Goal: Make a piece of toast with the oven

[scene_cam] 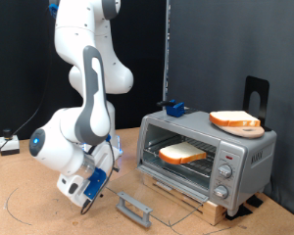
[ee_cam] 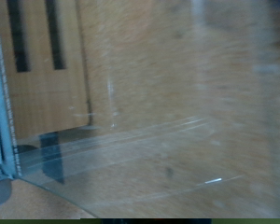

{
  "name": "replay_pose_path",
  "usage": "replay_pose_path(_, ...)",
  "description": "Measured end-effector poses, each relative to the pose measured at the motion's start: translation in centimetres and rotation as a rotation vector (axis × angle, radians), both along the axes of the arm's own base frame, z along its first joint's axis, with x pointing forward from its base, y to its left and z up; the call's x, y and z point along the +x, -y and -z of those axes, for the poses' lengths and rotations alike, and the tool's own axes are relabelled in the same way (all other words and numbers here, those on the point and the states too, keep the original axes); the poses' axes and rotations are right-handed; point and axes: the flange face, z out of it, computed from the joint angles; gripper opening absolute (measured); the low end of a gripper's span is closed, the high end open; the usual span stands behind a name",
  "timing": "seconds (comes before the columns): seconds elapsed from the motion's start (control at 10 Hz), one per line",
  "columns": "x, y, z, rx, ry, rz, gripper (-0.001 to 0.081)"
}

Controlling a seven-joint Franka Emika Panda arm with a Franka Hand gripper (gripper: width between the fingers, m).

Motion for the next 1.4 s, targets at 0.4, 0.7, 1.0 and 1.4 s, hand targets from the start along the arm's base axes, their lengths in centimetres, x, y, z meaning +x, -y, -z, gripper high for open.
replay_pose_path(0.4, -0.9, -2.6, -1.7, 0.136, 0.04, -0.031, 0.0809)
replay_pose_path(0.7, -1.7, -1.8, -5.4, 0.303, 0.059, -0.052, 0.0809)
replay_pose_path(1.0, -2.2, -1.9, -8.7, 0.336, 0.086, -0.08, 0.0809)
replay_pose_path(1.4, -3.5, -3.8, -12.3, 0.338, 0.125, -0.141, 0.0809)
